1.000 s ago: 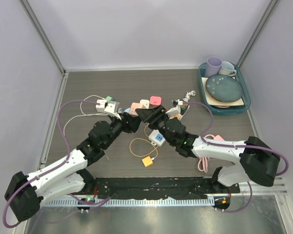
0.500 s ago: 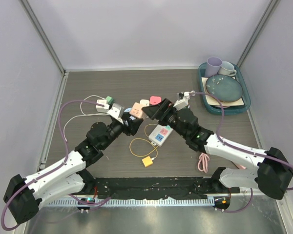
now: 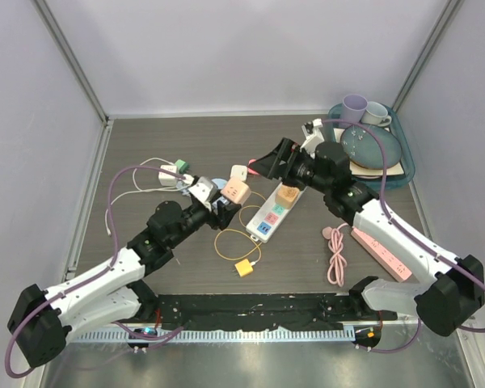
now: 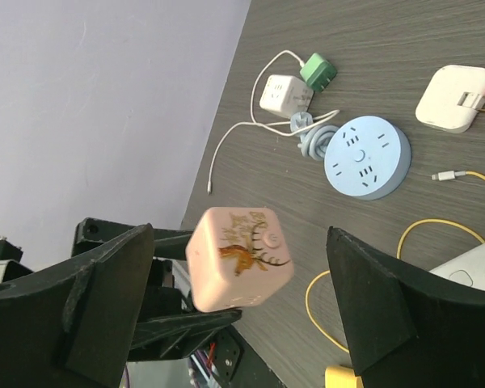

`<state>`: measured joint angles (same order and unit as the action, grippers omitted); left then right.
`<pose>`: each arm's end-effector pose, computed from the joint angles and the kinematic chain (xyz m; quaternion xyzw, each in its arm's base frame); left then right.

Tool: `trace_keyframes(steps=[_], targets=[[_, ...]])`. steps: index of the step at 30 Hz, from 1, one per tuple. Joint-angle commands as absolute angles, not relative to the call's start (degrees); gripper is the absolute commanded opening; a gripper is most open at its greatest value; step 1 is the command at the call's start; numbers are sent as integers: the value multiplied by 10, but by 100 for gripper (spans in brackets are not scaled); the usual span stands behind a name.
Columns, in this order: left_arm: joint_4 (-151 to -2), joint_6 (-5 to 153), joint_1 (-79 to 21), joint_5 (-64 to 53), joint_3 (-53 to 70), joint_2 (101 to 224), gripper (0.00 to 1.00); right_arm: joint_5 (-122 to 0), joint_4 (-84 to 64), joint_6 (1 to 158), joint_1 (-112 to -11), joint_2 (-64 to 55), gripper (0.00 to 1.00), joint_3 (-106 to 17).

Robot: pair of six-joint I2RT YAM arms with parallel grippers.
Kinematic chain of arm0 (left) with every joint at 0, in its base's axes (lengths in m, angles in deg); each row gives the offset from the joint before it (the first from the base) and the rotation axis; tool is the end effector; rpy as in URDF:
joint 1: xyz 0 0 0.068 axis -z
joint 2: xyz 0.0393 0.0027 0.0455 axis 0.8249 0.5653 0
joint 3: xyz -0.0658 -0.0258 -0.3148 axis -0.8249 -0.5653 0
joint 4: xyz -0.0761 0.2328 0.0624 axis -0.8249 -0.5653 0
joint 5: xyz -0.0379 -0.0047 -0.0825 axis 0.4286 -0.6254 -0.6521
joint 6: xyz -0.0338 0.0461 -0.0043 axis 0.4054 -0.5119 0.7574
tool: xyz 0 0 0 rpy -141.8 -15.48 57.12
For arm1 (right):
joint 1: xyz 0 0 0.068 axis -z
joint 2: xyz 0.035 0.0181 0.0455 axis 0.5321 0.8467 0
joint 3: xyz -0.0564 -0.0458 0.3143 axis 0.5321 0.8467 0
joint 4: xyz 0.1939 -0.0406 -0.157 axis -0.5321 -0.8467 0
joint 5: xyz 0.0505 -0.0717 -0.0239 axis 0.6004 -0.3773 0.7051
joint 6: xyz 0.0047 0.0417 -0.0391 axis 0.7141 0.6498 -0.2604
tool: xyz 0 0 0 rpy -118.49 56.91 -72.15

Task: Insert the plug
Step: Pick up the plug from the center of the board.

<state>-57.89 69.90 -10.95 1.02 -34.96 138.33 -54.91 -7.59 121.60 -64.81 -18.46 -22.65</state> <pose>0.1257 -0.1257 0.3209 0.2405 0.6771 -0.3118 0.6216 0.2075 0.1445 0.3852 0.0336 0.7726 0.4783 0.4161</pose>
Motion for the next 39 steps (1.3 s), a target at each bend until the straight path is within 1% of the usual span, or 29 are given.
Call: trace_keyframes(steps=[1,5,7,13,19,24,35,39], targets=[[-583,632,-99,6,-308,1389,6,-481,-206,1140,-648,-155,94,-318],[-630,559,-75,58,-277,1399,5,-492,-235,1156,-648,-153,94,-333],[-661,519,-59,87,-254,1405,3,-517,-257,1158,-648,-151,95,-343],[-708,428,-28,121,-221,1423,3,-540,-286,1168,-648,-134,95,-351],[-692,373,-4,147,-232,1440,3,-534,-285,1171,-648,-133,96,-369],[-631,347,18,189,-258,1445,1,-511,-284,1195,-648,-124,96,-376],[-605,317,38,188,-260,1465,0,-476,-271,1261,-648,-79,96,-358],[-599,311,43,195,-265,1470,0,-444,-250,1289,-650,-61,96,-350]])
